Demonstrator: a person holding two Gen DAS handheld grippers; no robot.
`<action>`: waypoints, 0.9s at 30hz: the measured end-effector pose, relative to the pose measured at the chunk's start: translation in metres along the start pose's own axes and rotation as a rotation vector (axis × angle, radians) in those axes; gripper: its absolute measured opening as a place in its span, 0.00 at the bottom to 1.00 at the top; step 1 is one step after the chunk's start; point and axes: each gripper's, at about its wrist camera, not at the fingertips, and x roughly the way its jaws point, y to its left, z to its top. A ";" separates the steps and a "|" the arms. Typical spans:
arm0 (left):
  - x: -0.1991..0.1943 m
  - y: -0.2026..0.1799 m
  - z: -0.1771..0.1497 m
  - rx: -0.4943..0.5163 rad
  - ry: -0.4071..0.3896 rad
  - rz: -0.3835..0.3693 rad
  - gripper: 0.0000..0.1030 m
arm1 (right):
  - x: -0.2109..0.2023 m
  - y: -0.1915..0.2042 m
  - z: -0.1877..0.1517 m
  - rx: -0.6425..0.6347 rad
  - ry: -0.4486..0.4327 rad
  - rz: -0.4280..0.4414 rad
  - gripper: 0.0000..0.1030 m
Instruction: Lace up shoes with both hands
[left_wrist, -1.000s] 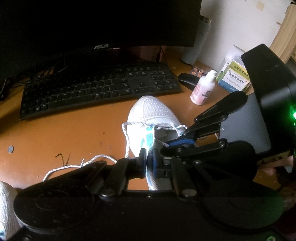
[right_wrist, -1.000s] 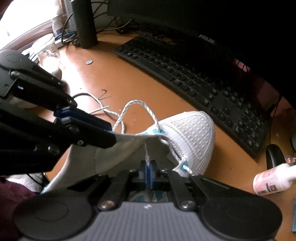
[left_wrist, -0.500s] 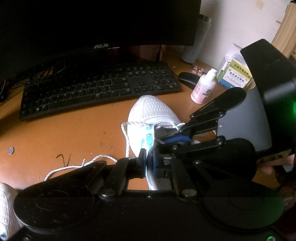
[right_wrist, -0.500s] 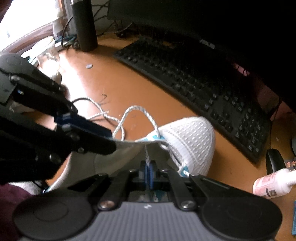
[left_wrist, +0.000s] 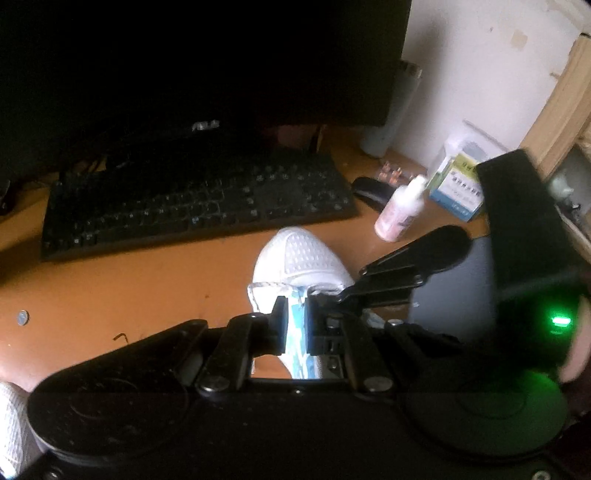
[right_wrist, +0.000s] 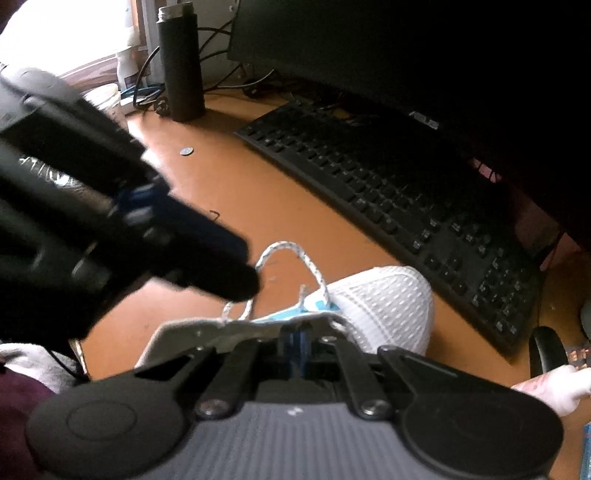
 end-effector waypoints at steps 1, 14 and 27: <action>0.005 0.001 0.000 -0.008 0.007 -0.002 0.05 | 0.000 0.001 0.000 -0.003 0.000 -0.004 0.04; 0.026 0.019 0.006 -0.142 0.023 -0.067 0.05 | -0.002 0.001 -0.003 0.006 -0.007 -0.022 0.04; -0.062 0.037 0.024 -0.076 -0.238 0.164 0.00 | -0.038 0.018 -0.024 -0.035 -0.054 -0.157 0.50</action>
